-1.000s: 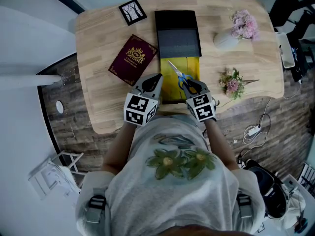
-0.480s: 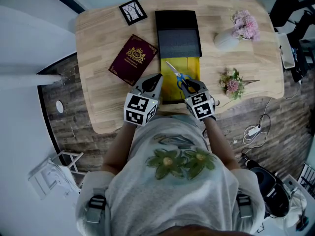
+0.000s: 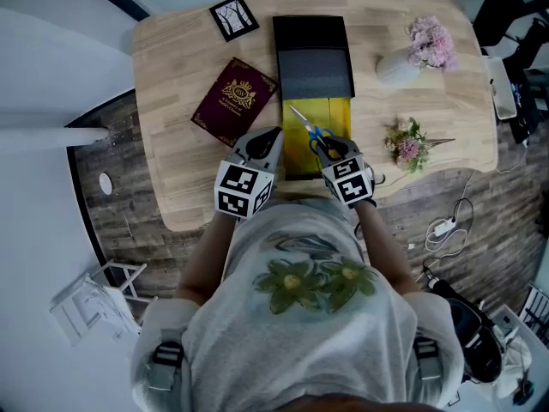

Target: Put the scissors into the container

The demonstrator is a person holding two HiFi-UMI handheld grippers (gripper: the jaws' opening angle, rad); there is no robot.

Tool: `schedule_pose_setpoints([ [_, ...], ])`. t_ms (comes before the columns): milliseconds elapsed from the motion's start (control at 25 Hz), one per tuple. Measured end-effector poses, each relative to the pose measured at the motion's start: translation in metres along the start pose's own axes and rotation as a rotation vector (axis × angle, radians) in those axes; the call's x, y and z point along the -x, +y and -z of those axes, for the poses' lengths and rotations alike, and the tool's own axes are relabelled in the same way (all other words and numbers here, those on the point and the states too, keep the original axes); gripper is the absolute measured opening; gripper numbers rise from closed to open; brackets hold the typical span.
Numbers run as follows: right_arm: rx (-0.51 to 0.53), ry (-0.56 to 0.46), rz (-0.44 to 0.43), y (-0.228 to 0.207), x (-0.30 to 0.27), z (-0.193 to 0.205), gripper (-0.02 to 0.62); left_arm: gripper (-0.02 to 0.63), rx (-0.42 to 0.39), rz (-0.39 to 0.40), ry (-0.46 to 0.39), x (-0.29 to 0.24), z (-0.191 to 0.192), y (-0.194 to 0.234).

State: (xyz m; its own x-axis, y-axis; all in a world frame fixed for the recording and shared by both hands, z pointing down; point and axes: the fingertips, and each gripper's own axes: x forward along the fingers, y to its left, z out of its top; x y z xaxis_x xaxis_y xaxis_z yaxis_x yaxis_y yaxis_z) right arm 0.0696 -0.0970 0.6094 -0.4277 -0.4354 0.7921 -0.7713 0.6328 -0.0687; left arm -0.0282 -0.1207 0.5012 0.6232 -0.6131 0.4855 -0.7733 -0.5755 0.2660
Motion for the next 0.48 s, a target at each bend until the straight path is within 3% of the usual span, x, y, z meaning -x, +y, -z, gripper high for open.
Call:
schedule_pose_setpoints([
  [480, -0.010, 0.035, 0.002, -0.0041, -0.0107, 0.0085, 0.081, 0.006, 0.005, -0.001, 0.002, -0.0006, 0.0009, 0.0020],
])
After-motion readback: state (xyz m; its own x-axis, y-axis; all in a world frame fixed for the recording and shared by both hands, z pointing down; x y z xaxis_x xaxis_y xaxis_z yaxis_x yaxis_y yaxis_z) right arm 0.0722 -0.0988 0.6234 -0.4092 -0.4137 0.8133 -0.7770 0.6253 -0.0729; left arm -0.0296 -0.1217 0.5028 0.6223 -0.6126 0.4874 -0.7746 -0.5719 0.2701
